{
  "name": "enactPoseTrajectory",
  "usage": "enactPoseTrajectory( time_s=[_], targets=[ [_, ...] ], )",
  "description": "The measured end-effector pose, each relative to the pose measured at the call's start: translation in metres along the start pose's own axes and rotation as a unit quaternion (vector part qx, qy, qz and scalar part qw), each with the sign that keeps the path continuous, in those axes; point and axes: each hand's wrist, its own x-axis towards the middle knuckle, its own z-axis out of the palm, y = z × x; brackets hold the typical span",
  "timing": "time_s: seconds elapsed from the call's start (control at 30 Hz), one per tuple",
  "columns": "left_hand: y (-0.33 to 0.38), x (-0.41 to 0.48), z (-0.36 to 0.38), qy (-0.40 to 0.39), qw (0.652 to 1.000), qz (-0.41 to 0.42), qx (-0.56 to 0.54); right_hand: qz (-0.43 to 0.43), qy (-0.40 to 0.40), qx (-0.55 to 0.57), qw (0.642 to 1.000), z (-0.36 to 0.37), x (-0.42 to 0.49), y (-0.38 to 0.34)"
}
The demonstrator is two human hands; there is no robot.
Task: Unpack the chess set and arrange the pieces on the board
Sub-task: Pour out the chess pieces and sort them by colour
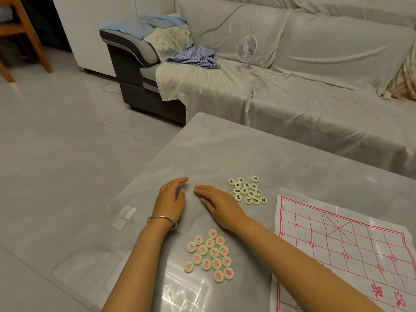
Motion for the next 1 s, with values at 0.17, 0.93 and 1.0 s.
enactPoseTrajectory(
  time_s=[0.17, 0.93, 1.0],
  targets=[
    [0.011, -0.005, 0.000, -0.054, 0.996, 0.021, -0.072, 0.004, 0.024, 0.063, 0.998, -0.016, -0.044, 0.014],
    [0.017, -0.009, 0.013, -0.146, 0.985, 0.075, 0.061, 0.035, 0.069, -0.001, 0.997, -0.023, -0.065, 0.015],
    [0.015, -0.009, 0.017, -0.118, 0.988, 0.076, 0.066, 0.045, 0.072, 0.004, 0.996, -0.026, -0.061, 0.013]
  ],
)
